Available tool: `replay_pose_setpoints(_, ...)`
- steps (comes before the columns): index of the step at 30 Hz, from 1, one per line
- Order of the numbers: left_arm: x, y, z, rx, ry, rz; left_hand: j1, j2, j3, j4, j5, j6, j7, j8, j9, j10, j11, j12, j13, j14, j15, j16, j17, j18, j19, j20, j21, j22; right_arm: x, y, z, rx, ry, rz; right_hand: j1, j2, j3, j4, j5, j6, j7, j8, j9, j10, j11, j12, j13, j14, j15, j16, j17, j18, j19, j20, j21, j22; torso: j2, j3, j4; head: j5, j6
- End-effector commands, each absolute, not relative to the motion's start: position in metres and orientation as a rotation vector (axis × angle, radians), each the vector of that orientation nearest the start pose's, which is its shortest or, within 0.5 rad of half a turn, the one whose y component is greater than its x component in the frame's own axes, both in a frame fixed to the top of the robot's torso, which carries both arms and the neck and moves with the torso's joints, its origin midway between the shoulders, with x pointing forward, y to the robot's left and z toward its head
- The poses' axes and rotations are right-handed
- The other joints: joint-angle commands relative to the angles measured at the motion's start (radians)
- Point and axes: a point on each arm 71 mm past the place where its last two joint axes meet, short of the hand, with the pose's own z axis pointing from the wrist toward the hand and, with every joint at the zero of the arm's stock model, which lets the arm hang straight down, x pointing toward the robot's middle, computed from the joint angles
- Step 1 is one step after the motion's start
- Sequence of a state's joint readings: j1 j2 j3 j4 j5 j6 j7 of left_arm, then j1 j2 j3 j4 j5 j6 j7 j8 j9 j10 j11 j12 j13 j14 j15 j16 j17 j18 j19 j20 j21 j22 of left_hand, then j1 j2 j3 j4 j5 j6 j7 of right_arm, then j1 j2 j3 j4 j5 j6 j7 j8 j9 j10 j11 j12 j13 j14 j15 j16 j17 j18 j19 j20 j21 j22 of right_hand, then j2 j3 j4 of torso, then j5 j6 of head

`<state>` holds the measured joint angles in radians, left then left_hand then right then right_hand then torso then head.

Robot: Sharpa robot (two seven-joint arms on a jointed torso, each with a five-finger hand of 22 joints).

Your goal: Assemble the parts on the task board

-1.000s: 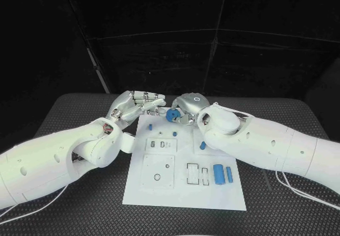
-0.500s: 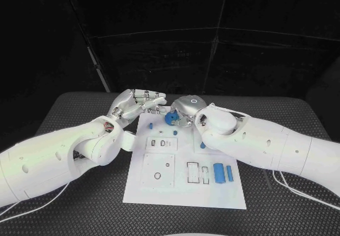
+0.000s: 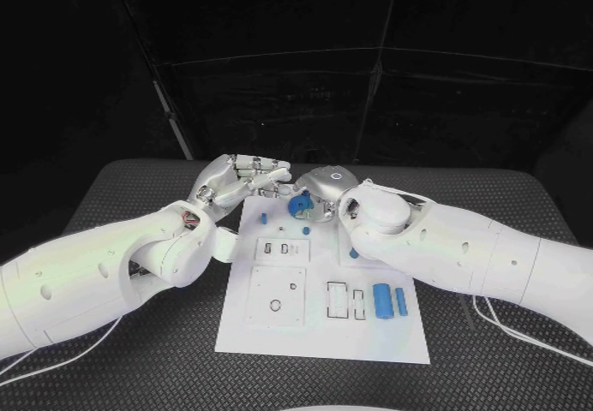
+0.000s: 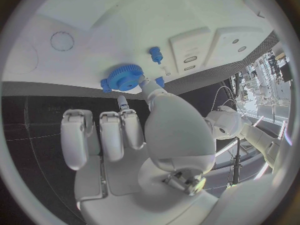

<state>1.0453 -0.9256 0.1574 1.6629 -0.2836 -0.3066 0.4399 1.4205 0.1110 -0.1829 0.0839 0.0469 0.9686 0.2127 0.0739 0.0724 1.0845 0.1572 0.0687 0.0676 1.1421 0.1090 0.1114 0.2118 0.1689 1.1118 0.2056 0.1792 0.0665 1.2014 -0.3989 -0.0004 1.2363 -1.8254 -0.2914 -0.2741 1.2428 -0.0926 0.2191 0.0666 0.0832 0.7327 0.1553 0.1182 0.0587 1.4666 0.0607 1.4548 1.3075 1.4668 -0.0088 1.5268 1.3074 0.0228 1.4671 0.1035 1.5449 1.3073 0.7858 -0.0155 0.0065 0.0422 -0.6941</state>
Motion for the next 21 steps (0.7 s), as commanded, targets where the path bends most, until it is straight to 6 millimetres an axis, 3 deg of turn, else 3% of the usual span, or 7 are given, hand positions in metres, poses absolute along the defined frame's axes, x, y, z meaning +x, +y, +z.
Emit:
replay_pose_setpoints(1,0.459,0.207,-0.154,-0.828,1.344,-1.645,0.002,0.011,0.001,-0.007,0.0,0.003,0.006,-0.005,-0.002,-0.003,0.004,-0.005,-0.001,-0.005,-0.001,-0.006,-0.002,0.014,-0.003,0.005,-0.007,-0.001,0.521,-0.048,-0.176,-0.429,1.507,0.506,-0.033,0.0,-0.018,0.026,0.01,-0.012,0.002,-0.016,0.001,0.037,0.01,-0.005,0.135,0.076,0.007,-0.005,0.128,-0.002,0.041,0.006,0.0,0.173,0.0,0.0,0.0001,0.001,0.0)
replay_pose_setpoints(4,0.459,0.207,-0.154,-0.828,1.344,-1.645,0.002,0.011,0.001,-0.007,0.0,0.003,0.006,-0.005,-0.002,-0.003,0.004,-0.005,-0.001,-0.005,-0.001,-0.006,-0.002,0.014,-0.003,0.005,-0.007,-0.001,0.521,-0.049,-0.177,-0.428,1.522,0.503,-0.069,0.009,-0.037,0.061,0.027,0.024,0.004,-0.021,0.005,0.037,0.012,-0.004,0.137,0.076,0.009,-0.005,0.128,-0.002,0.041,0.009,0.0,0.173,0.0,0.0001,0.0003,0.0,0.001)
replay_pose_setpoints(6,0.459,0.208,-0.154,-0.828,1.344,-1.644,0.002,0.011,0.001,-0.007,0.0,0.003,0.006,-0.005,-0.002,-0.003,0.005,-0.005,-0.001,-0.005,0.0,-0.007,-0.002,0.014,-0.004,0.005,-0.008,-0.001,0.522,-0.05,-0.178,-0.427,1.534,0.501,-0.083,0.026,-0.04,0.078,0.079,0.075,0.005,-0.02,0.009,0.037,0.014,-0.005,0.138,0.076,0.01,-0.005,0.129,-0.002,0.041,0.01,0.0,0.173,0.0,0.0003,0.0003,0.0,0.001)
replay_pose_setpoints(8,0.459,0.208,-0.154,-0.829,1.344,-1.643,0.002,0.011,0.001,-0.007,0.0,0.003,0.006,-0.005,-0.002,-0.003,0.005,-0.005,-0.001,-0.005,0.0,-0.007,-0.002,0.014,-0.004,0.005,-0.008,-0.001,0.522,-0.051,-0.179,-0.427,1.546,0.498,-0.084,0.032,-0.039,0.081,0.098,0.111,0.005,-0.017,0.012,0.037,0.013,-0.005,0.139,0.076,0.01,-0.004,0.129,-0.002,0.04,0.01,0.0,0.172,0.0,0.0004,0.0001,0.0,0.0)
replay_pose_setpoints(21,0.459,0.209,-0.154,-0.83,1.344,-1.639,0.002,0.01,0.001,-0.007,0.0,0.002,0.007,-0.005,-0.002,-0.005,0.005,-0.005,-0.002,-0.005,0.0,-0.007,-0.002,0.014,-0.005,0.005,-0.009,-0.001,0.526,-0.062,-0.185,-0.39,1.634,0.47,-0.17,0.069,-0.065,0.152,0.103,0.143,0.005,-0.03,0.009,0.042,0.014,0.002,0.148,0.079,0.011,0.001,0.143,-0.004,0.044,0.011,0.002,0.179,0.0,0.0003,0.0005,0.0,-0.004)
